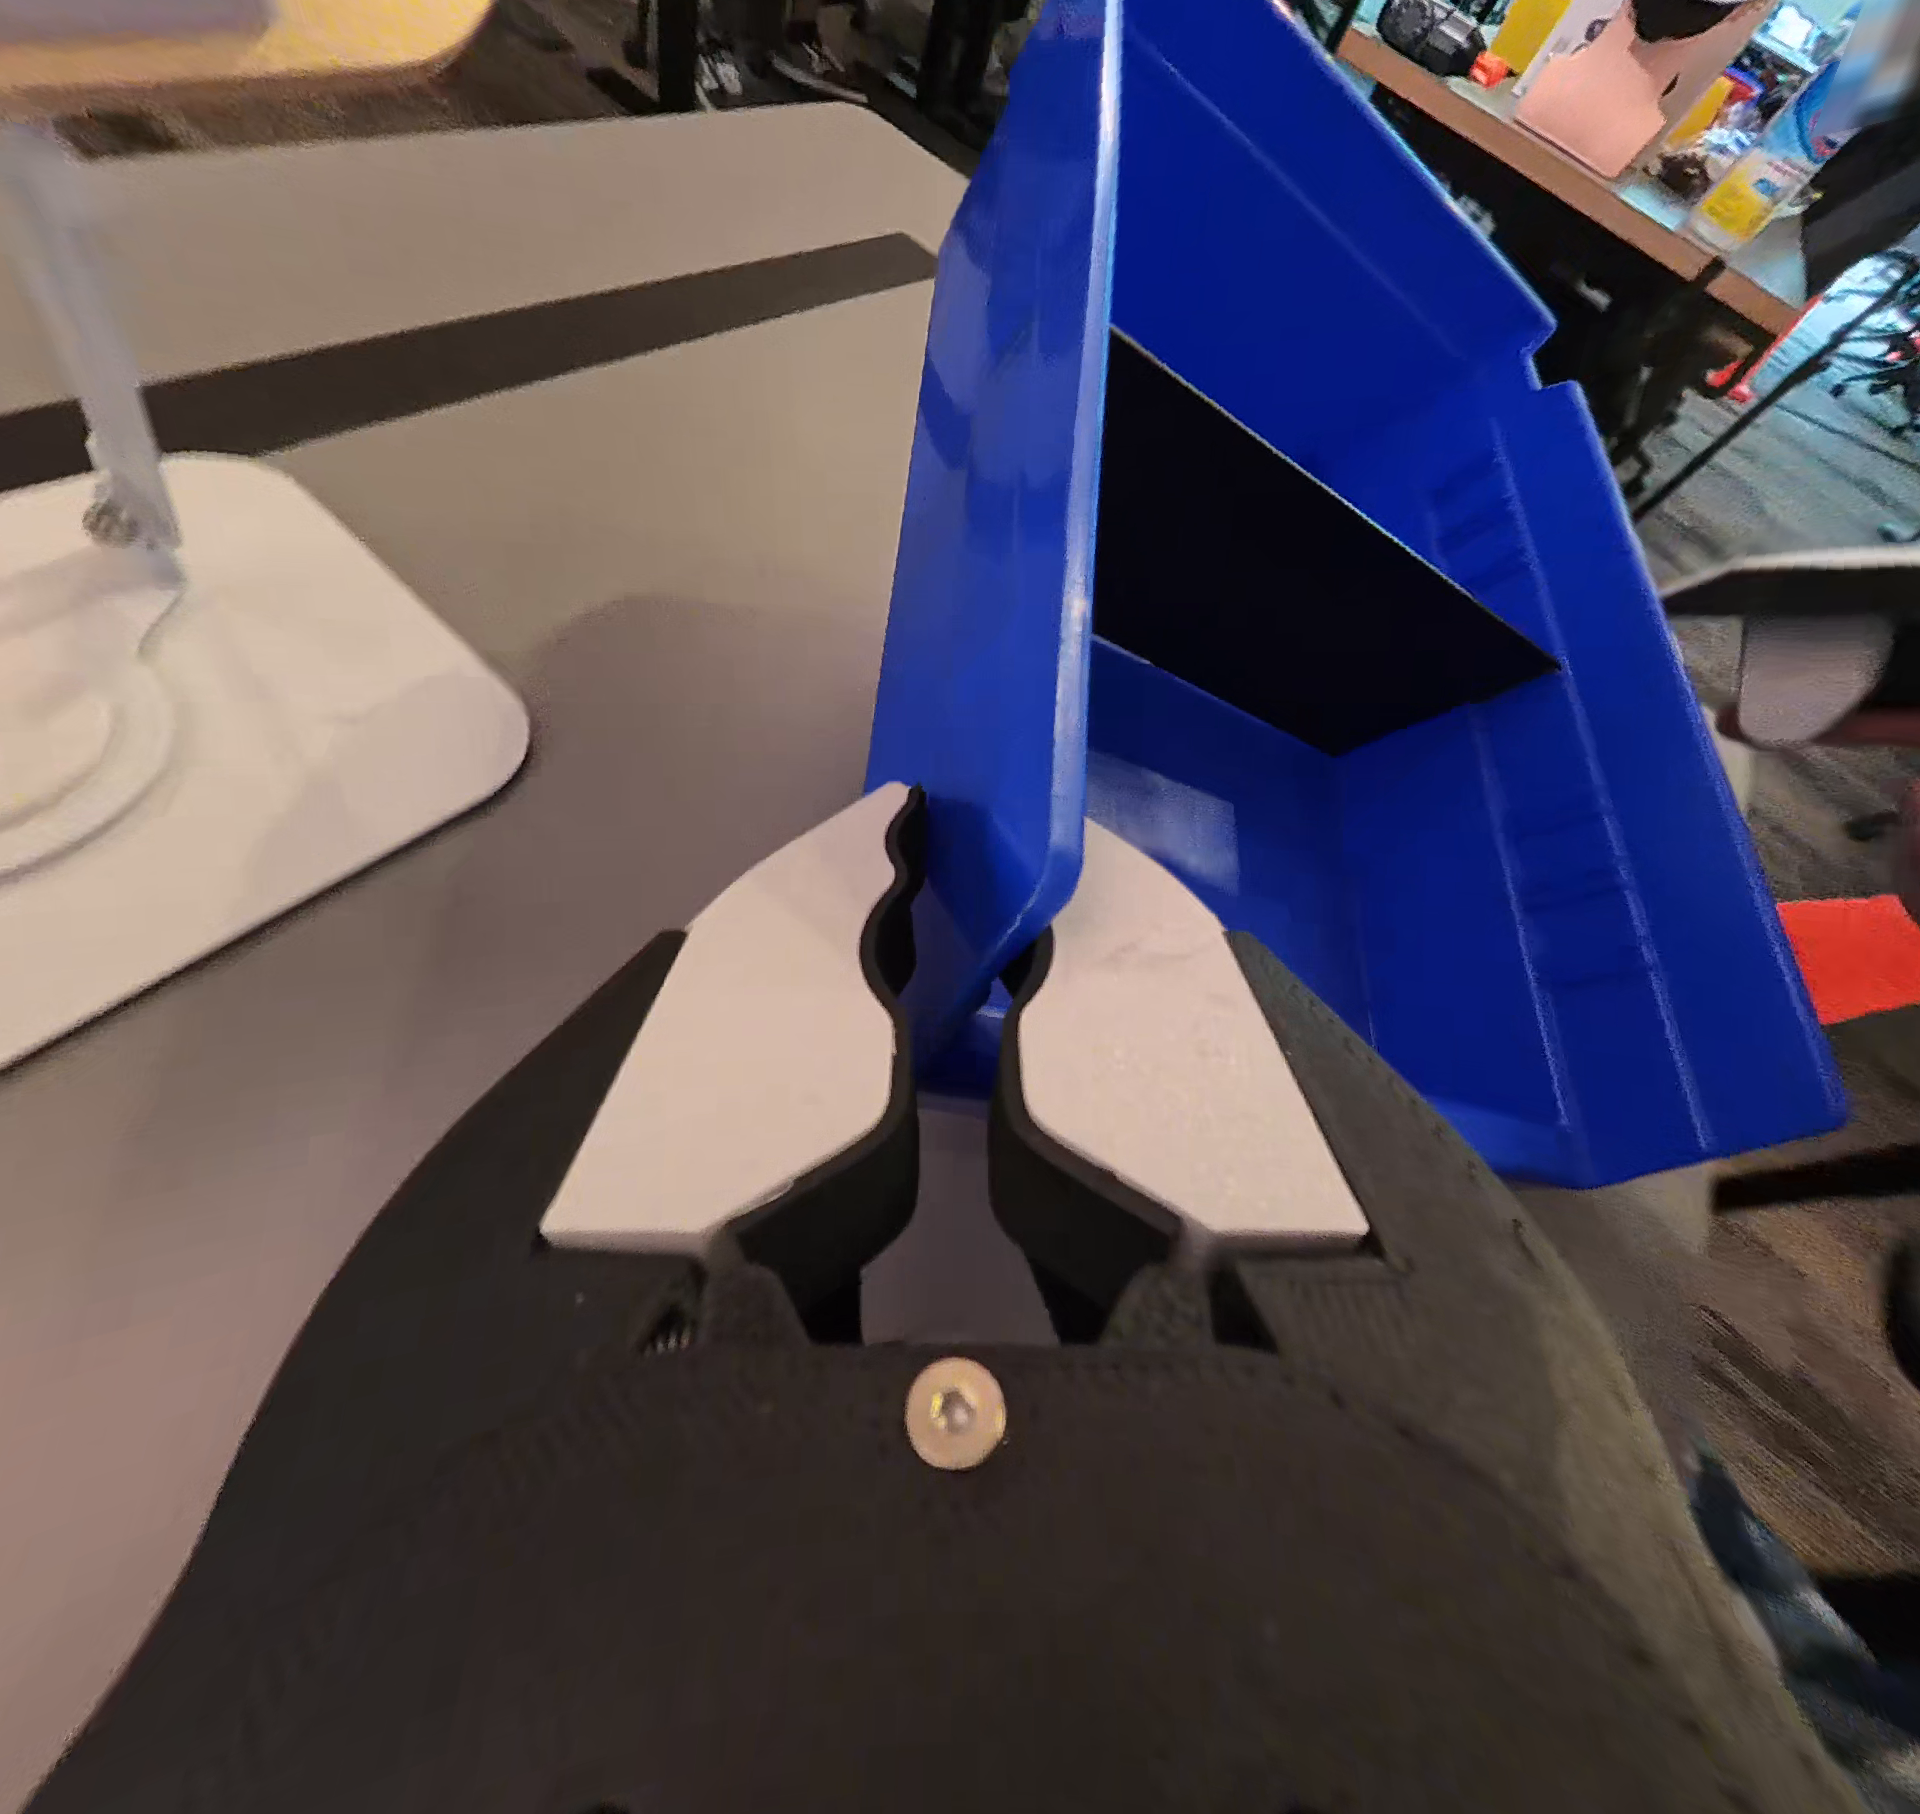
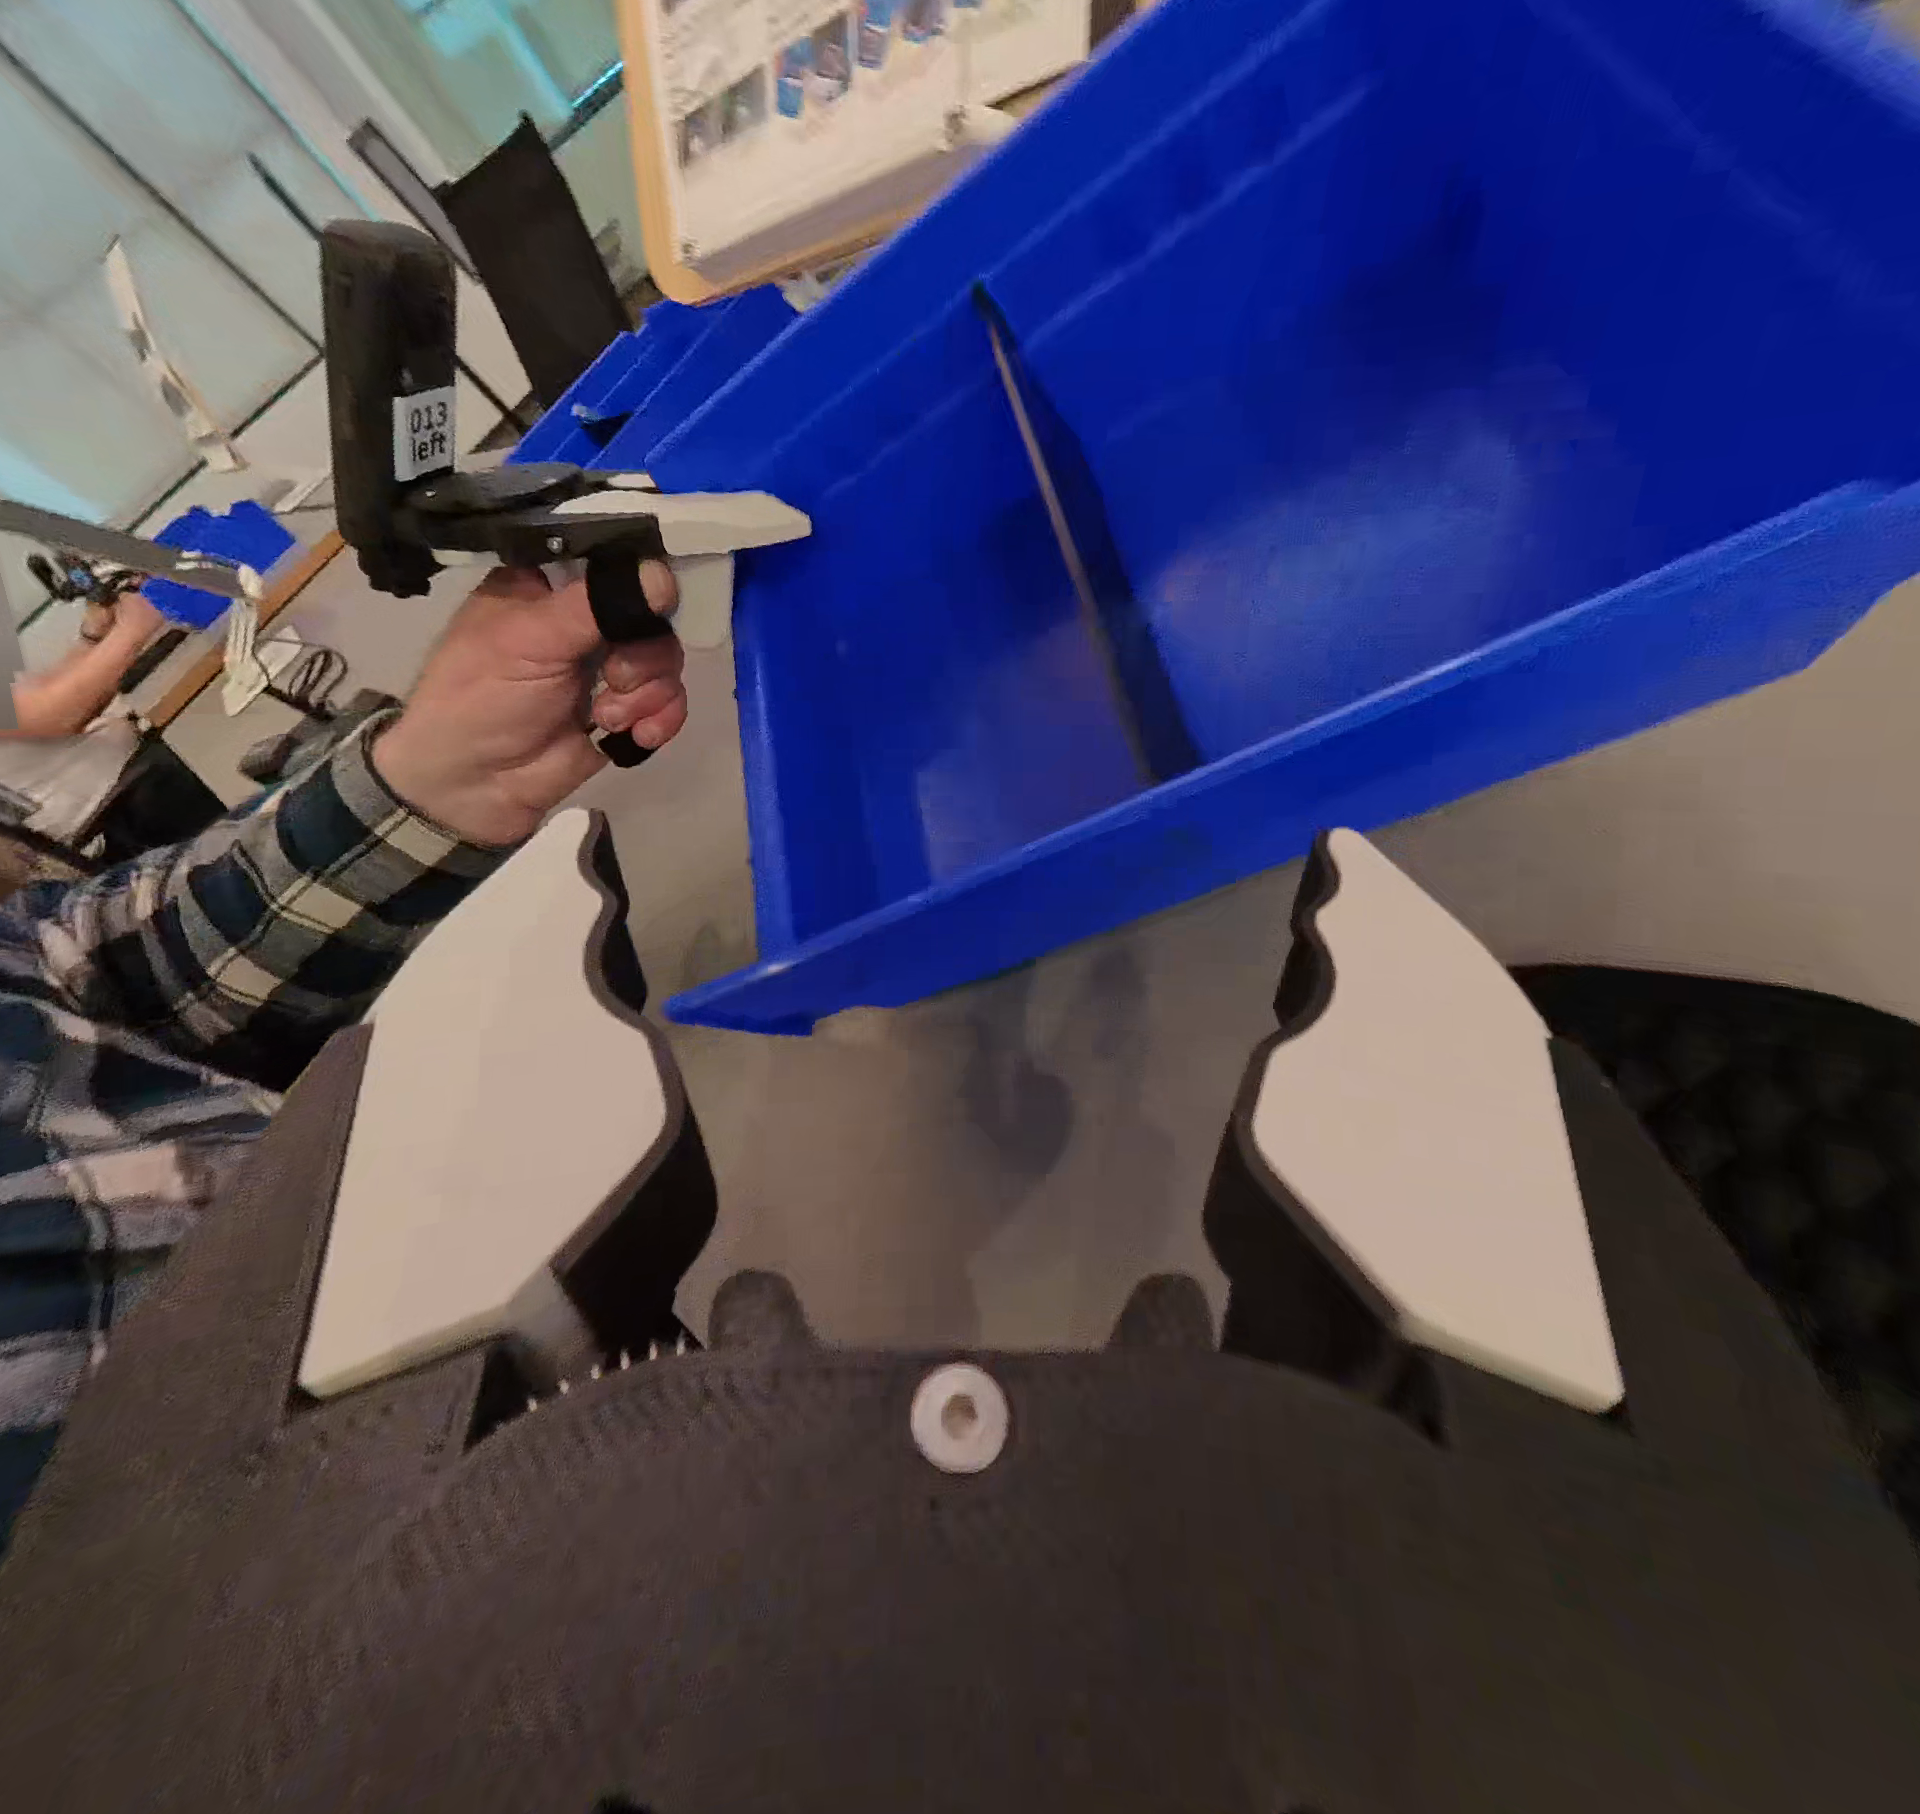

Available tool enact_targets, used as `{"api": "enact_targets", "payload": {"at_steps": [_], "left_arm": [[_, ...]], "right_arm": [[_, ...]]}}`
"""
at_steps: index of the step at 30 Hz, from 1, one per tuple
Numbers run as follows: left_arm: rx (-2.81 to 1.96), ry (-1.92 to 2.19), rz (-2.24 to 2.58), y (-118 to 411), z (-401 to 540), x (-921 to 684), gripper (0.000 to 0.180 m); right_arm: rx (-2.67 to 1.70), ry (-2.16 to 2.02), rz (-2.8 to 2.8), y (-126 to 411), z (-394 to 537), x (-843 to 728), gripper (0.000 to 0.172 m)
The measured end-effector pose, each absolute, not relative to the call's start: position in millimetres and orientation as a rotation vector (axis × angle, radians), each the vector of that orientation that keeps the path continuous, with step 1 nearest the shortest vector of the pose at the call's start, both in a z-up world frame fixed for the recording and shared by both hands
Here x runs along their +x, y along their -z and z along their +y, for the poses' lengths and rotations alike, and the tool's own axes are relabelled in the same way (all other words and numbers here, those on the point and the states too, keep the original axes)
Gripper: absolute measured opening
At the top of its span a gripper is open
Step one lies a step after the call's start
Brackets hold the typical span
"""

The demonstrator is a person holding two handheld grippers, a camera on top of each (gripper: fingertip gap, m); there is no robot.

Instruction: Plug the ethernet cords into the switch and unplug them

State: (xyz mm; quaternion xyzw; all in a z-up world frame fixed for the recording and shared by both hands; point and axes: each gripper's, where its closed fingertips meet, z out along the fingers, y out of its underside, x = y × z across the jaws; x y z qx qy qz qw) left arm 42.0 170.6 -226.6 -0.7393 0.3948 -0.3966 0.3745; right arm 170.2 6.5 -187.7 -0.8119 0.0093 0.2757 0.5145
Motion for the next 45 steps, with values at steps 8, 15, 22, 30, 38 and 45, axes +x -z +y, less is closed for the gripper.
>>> {"api": "enact_targets", "payload": {"at_steps": [8, 15, 22, 30, 38, 45], "left_arm": [[-1.841, 1.115, 0.852, 231, 180, 127, 0.015], [-1.966, 1.272, 0.666, 256, 201, 186, 0.027], [-2.031, 1.336, 0.668, 278, 192, 241, 0.045], [-2.034, 1.448, 0.752, 278, 183, 286, 0.059], [-1.86, 1.414, 0.932, 242, 167, 217, 0.071], [-1.814, 1.174, 1.062, 240, 155, 100, 0.068]], "right_arm": [[-2.019, -0.5, 0.102, 205, 53, 236, 0.099], [-2.236, -0.408, 0.058, 226, 132, 315, 0.108], [-2.34, -0.361, 0.028, 242, 191, 390, 0.087], [-2.405, -0.303, -0.039, 266, 221, 446, 0.067], [-2.268, 0.035, -0.111, 206, 195, 444, 0.093], [-2.167, -0.105, -0.429, 183, 139, 282, 0.087]]}}
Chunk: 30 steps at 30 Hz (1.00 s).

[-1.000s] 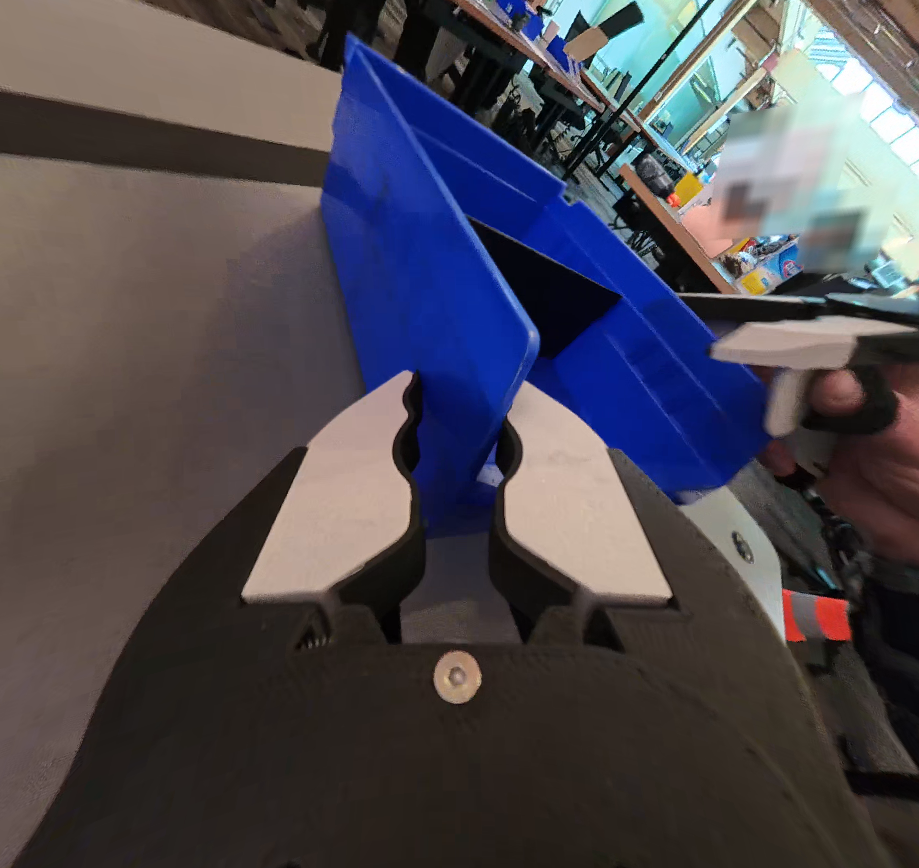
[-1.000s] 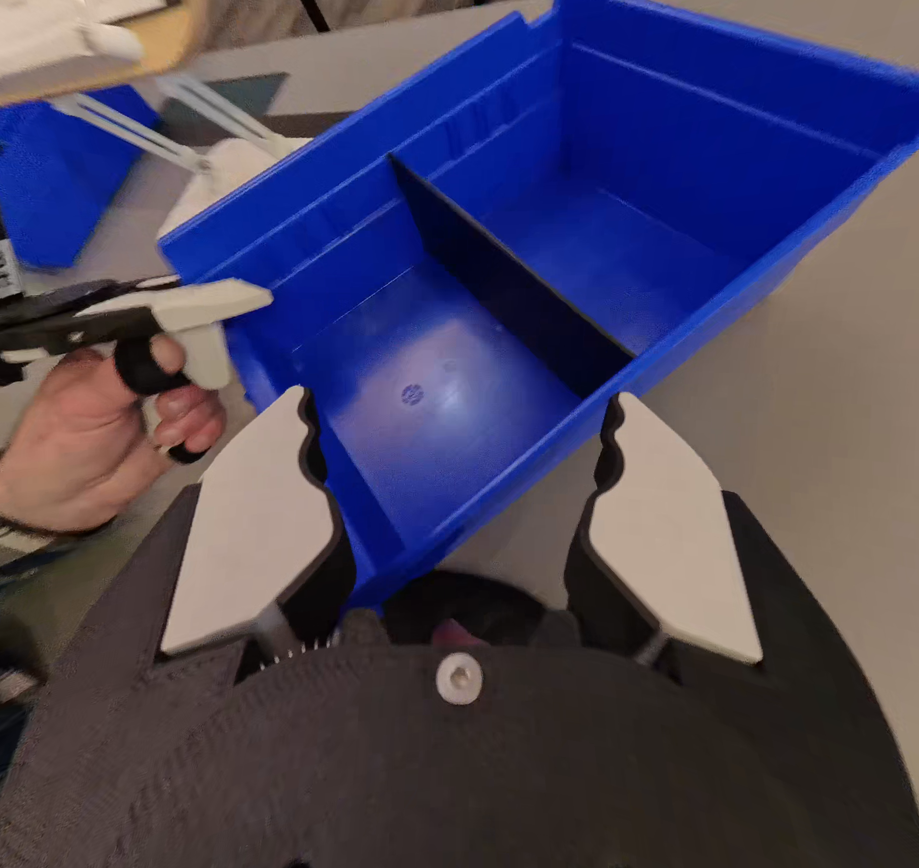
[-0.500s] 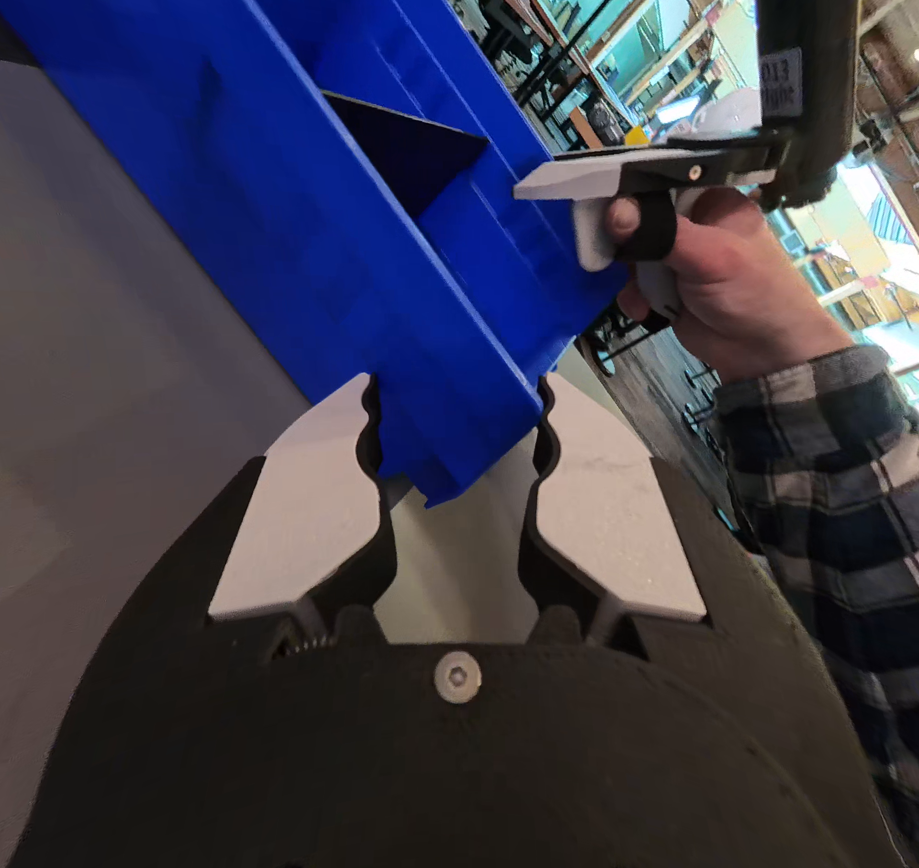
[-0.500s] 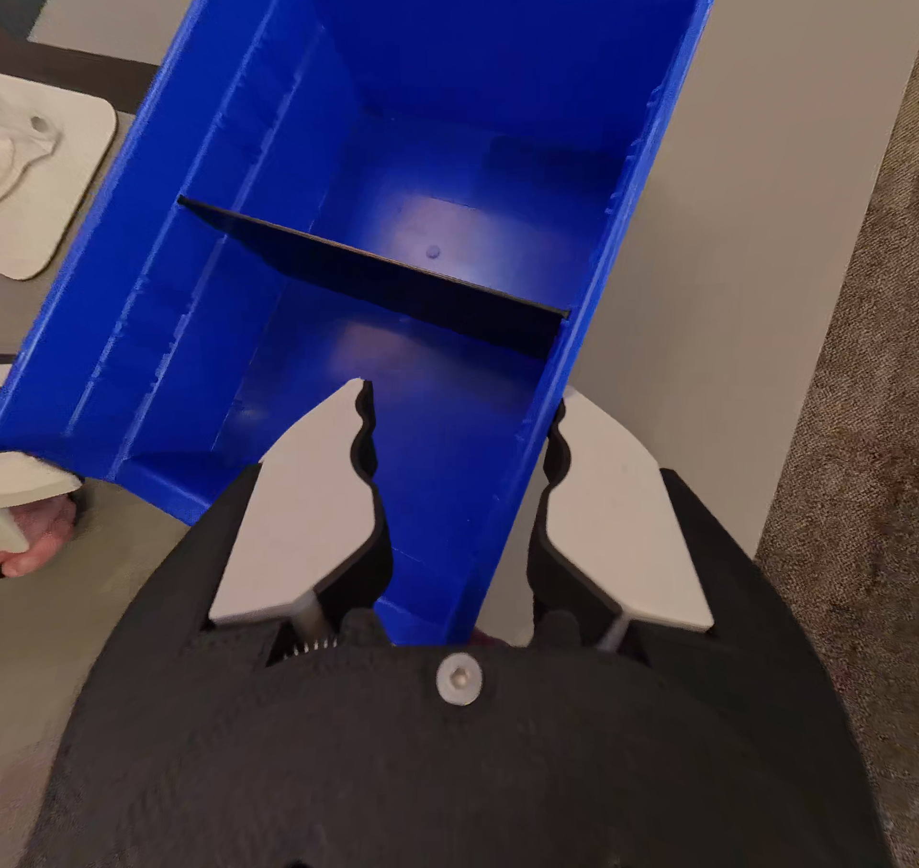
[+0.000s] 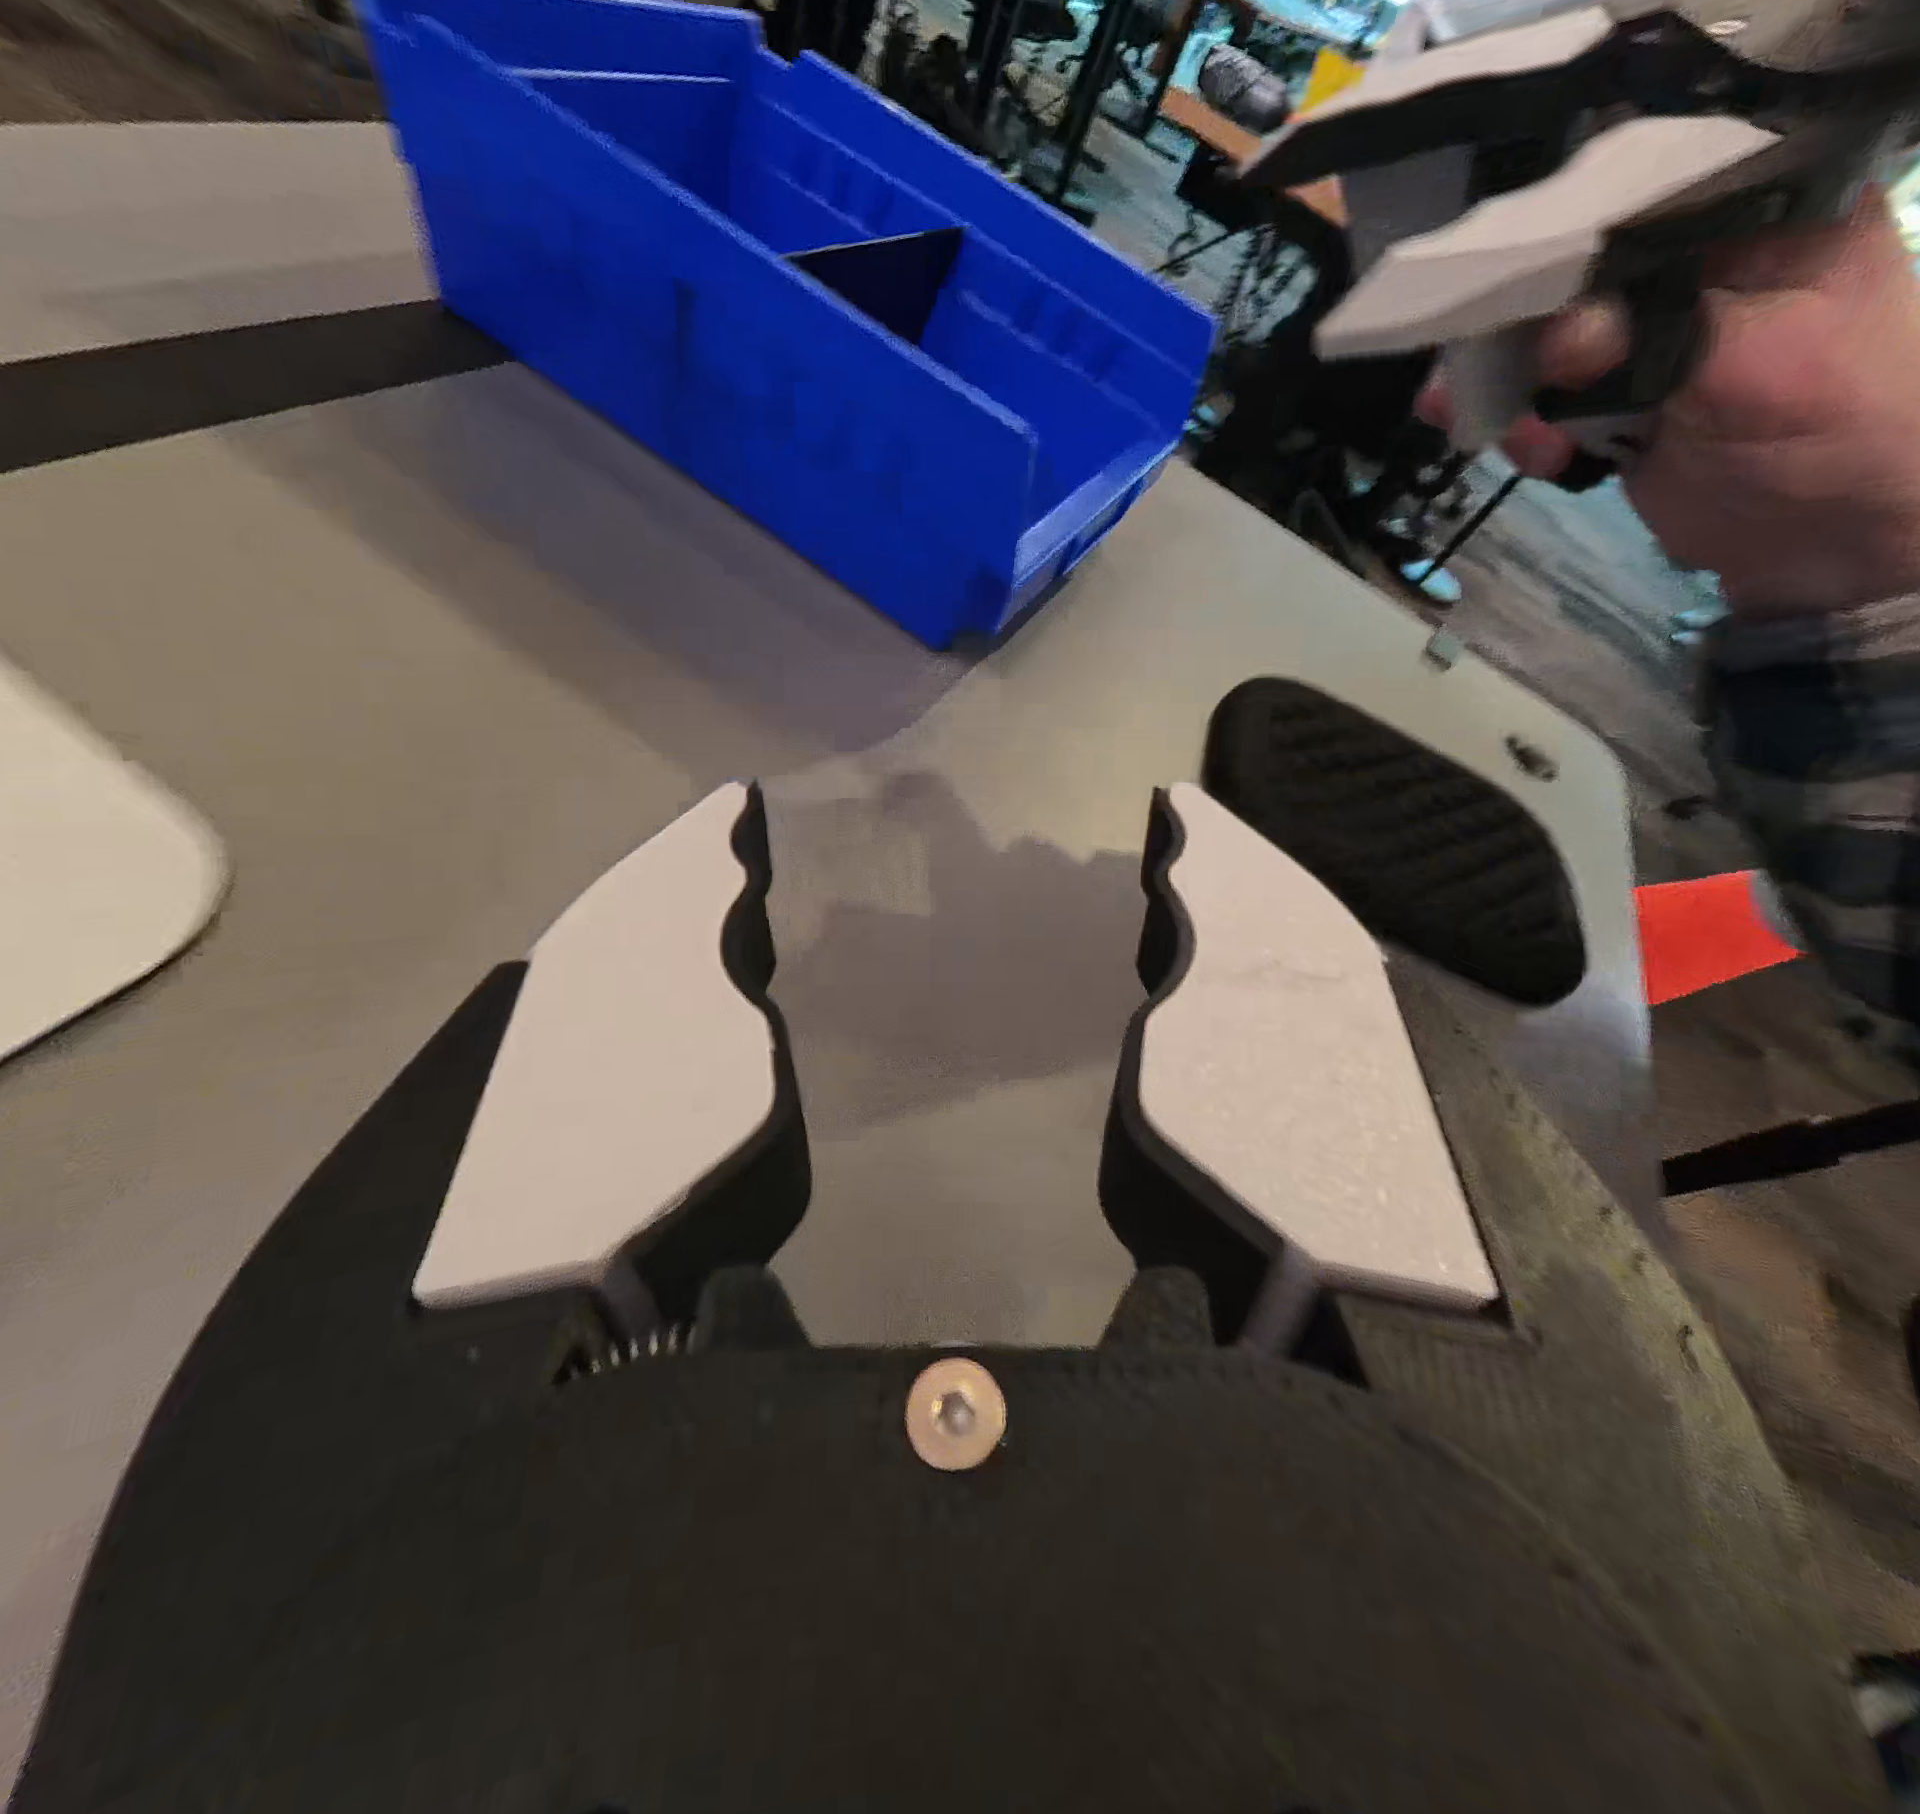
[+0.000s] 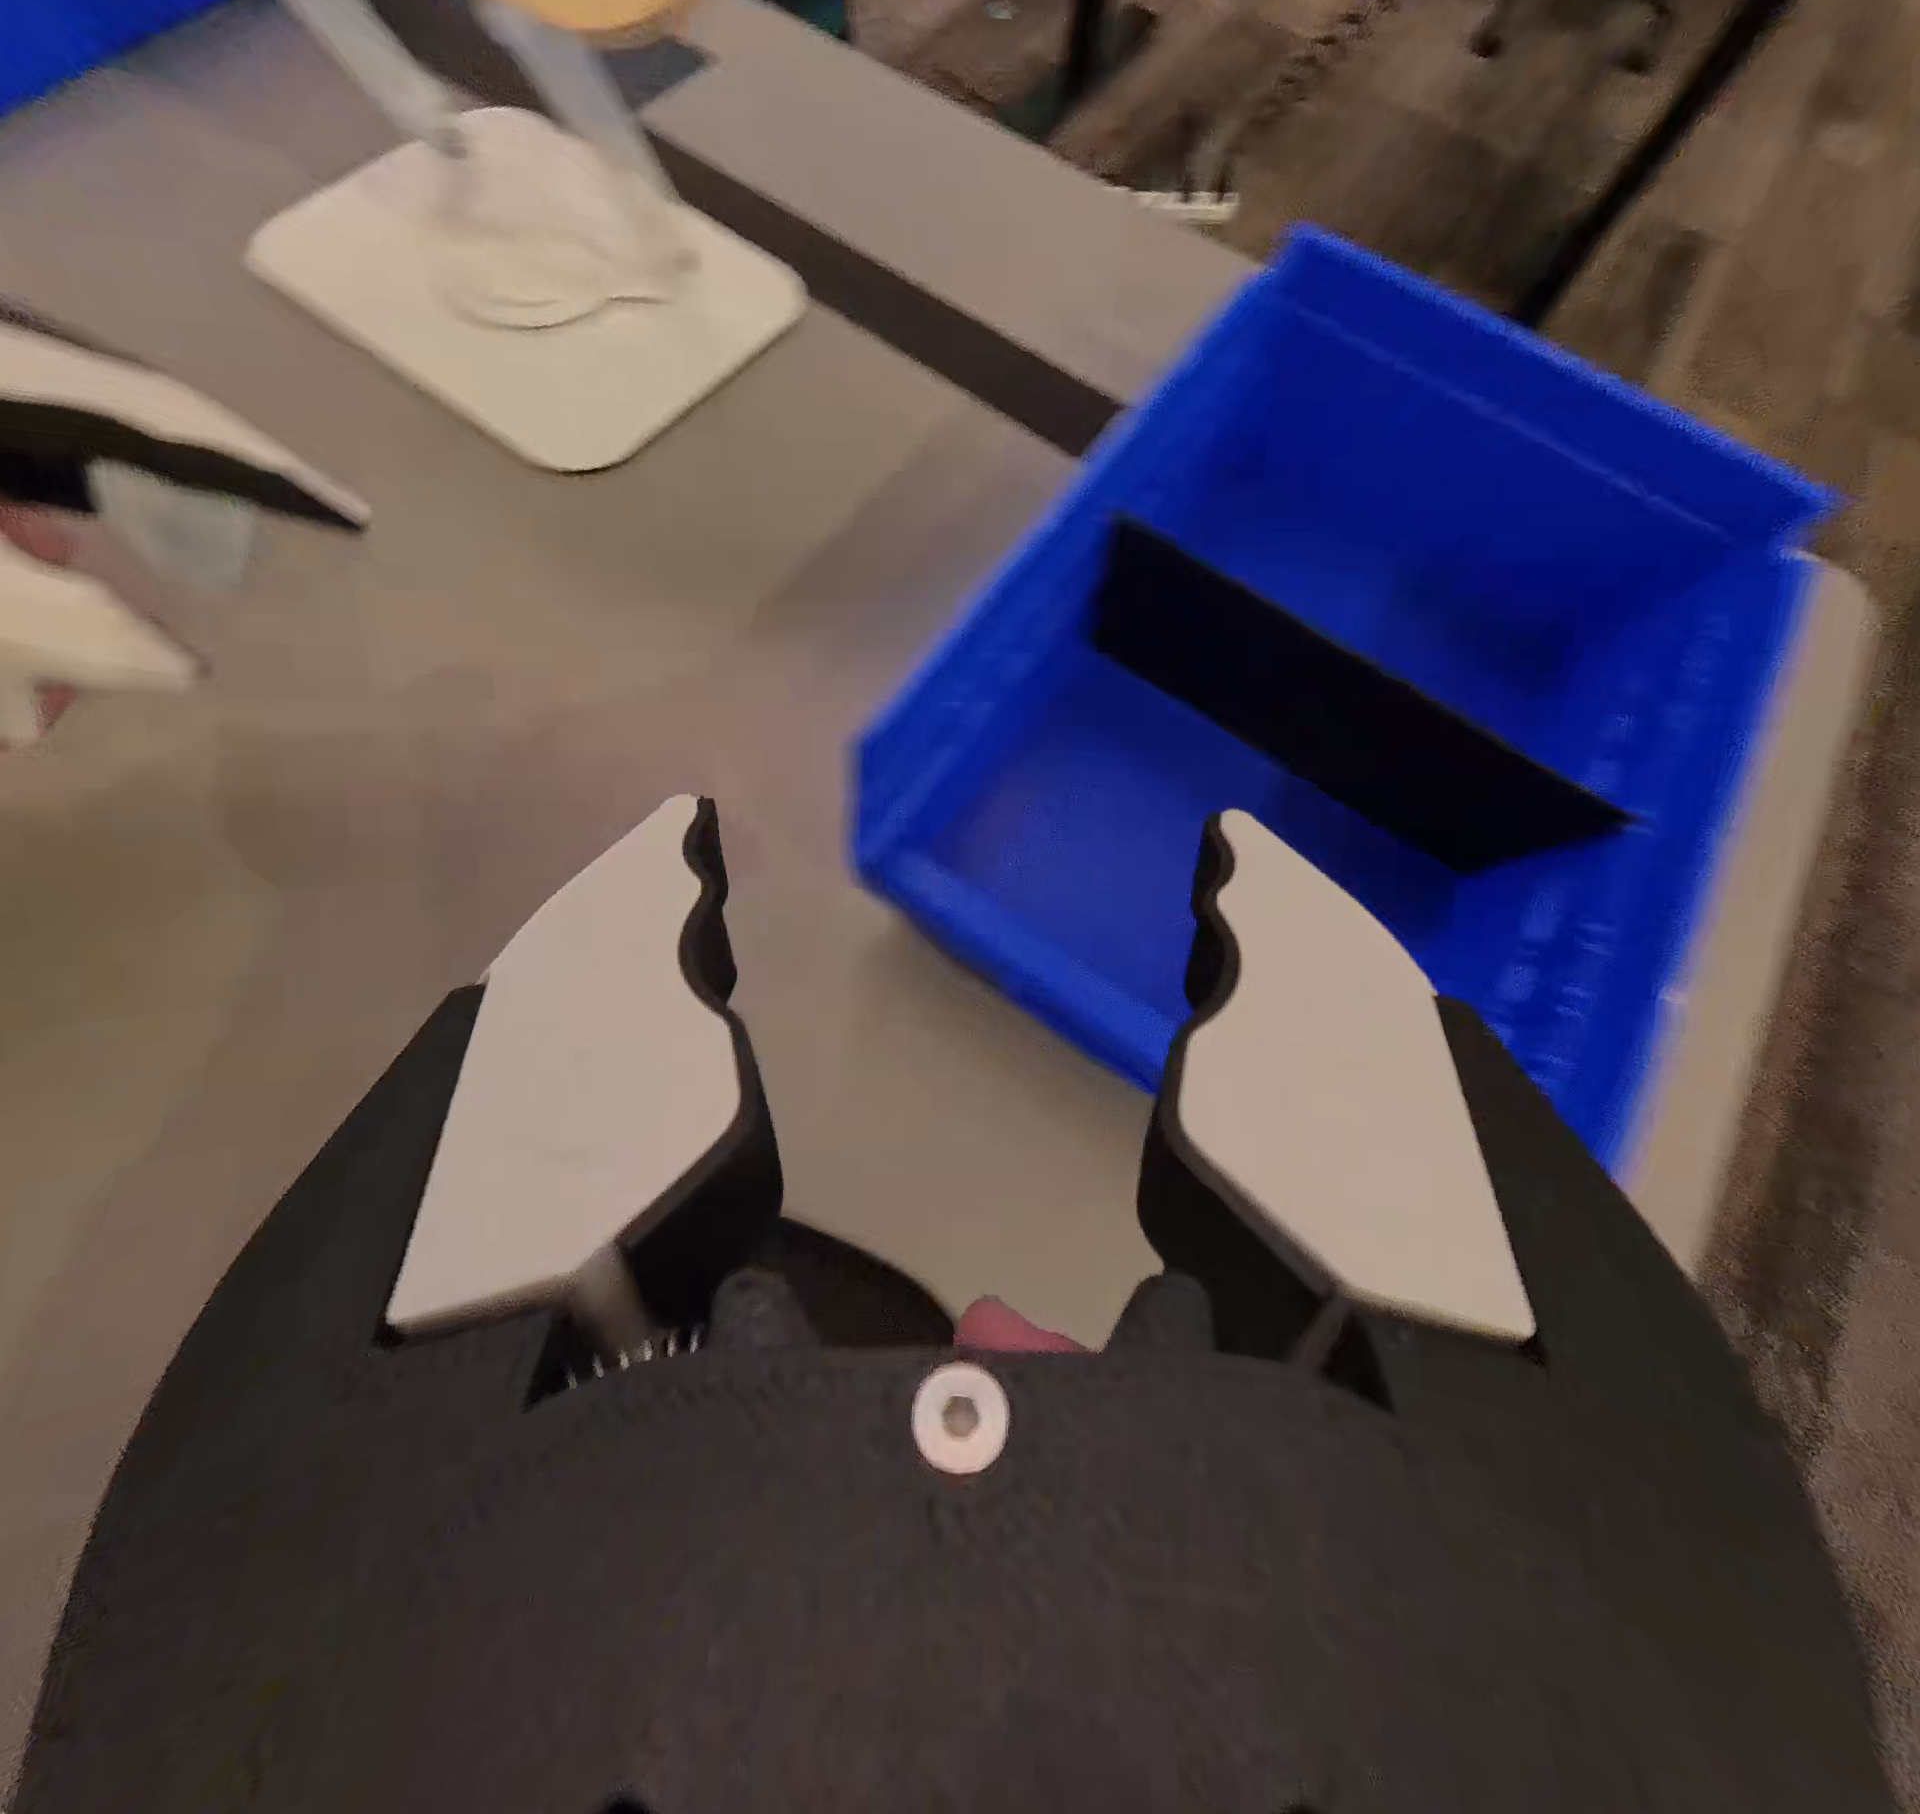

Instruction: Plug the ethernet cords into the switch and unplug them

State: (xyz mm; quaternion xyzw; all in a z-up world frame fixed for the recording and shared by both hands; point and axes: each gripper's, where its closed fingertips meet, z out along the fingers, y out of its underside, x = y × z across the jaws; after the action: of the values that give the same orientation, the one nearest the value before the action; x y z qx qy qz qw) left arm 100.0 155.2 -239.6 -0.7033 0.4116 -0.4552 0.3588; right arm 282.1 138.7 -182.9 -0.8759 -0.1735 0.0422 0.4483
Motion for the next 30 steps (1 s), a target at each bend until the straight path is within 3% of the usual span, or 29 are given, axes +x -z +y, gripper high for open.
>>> {"api": "enact_targets", "payload": {"at_steps": [10, 14, 20, 24, 30], "left_arm": [[-1.878, 0.719, 0.956, 261, 206, -69, 0.071], [-1.785, 0.437, 0.891, 207, 259, -161, 0.076], [-1.725, 0.035, 0.864, 128, 368, -285, 0.067], [-1.874, 0.059, 0.917, 143, 446, -316, 0.068], [-2.057, -0.057, 1.103, 212, 533, -339, 0.068]], "right_arm": [[-2.11, -0.372, -0.585, 264, 142, 94, 0.086], [-2.061, -0.279, -0.71, 286, 158, 60, 0.083], [-2.049, -0.272, -0.751, 305, 179, 38, 0.082], [-2.089, -0.322, -0.737, 321, 186, 31, 0.078], [-2.086, -0.294, -0.777, 323, 189, 27, 0.074]]}}
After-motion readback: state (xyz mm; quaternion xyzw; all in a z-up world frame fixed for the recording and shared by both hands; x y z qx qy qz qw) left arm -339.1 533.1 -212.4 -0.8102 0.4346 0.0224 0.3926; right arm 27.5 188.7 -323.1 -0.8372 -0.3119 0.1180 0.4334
